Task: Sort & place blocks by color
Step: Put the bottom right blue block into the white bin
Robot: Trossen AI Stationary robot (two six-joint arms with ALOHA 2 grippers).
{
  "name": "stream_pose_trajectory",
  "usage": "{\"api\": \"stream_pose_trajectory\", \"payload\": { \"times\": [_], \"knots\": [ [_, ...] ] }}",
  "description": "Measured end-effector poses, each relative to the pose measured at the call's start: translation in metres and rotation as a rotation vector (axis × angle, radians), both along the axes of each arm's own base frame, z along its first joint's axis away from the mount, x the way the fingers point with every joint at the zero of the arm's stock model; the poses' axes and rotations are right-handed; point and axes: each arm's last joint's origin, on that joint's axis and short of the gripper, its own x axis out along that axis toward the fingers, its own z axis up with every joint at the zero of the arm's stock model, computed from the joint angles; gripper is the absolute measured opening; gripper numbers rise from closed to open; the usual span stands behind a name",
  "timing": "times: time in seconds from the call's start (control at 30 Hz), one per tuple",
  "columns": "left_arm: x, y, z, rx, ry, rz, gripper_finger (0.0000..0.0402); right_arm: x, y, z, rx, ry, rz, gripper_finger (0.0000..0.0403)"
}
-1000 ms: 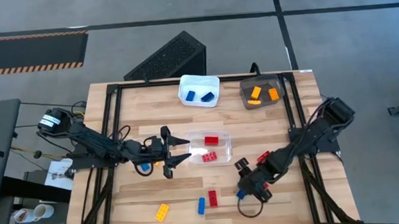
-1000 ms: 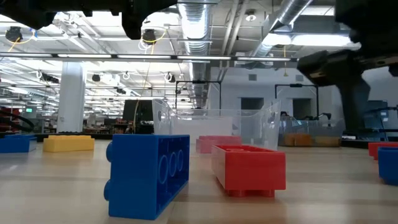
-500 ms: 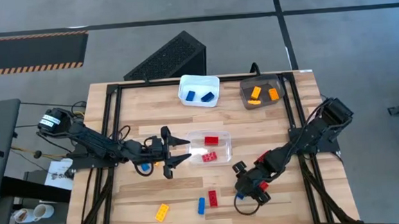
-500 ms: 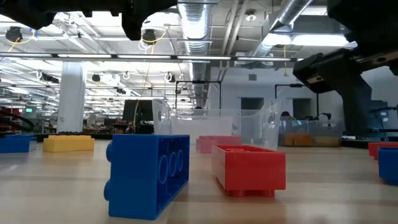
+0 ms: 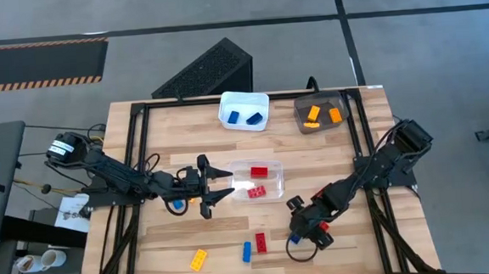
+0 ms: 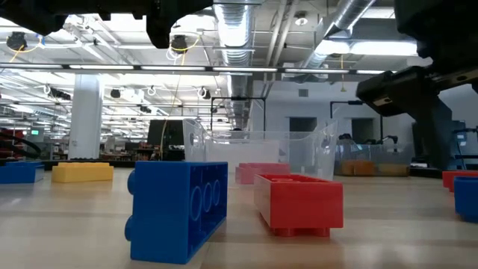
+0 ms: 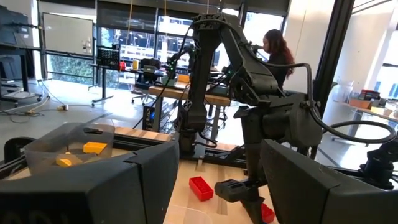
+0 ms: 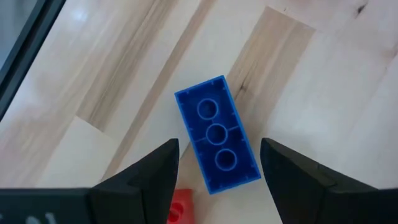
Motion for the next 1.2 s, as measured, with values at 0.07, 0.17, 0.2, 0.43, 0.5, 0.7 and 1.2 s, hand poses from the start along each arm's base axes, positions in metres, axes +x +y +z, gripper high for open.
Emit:
{"api": "stream_pose_trajectory", "payload": {
  "times": [0.07, 0.17, 0.2, 0.43, 0.5, 0.7, 1.2],
  "knots": [
    [0.0, 0.0, 0.0, 0.0, 0.0, 0.0, 0.0217, 0.0, 0.0, 0.0, -0.001, 0.001, -0.001, 0.025],
    [0.0, 0.0, 0.0, 0.0, 0.001, 0.0, 0.0217, 0.0, -0.001, 0.0, -0.004, 0.005, 0.0, 0.025],
    [0.0, 0.0, 0.0, 0.0, 0.001, 0.0, 0.0217, 0.0, -0.001, 0.0, -0.005, 0.005, 0.001, 0.025],
    [0.0, 0.0, -0.001, -0.001, 0.007, 0.0, 0.0217, 0.0, -0.001, 0.0, -0.027, -0.015, 0.013, 0.025],
    [0.0, 0.0, -0.001, -0.001, 0.007, 0.0, 0.0217, 0.0, -0.001, 0.0, -0.03, -0.018, 0.014, 0.025],
    [0.0, 0.0, -0.001, -0.005, 0.012, -0.001, 0.0217, 0.005, 0.005, -0.021, -0.053, 0.017, 0.029, 0.025],
    [0.0, 0.0, -0.003, -0.001, 0.03, 0.002, 0.0217, 0.0, 0.005, -0.02, -0.112, 0.004, 0.049, 0.0213]
  ]
}}
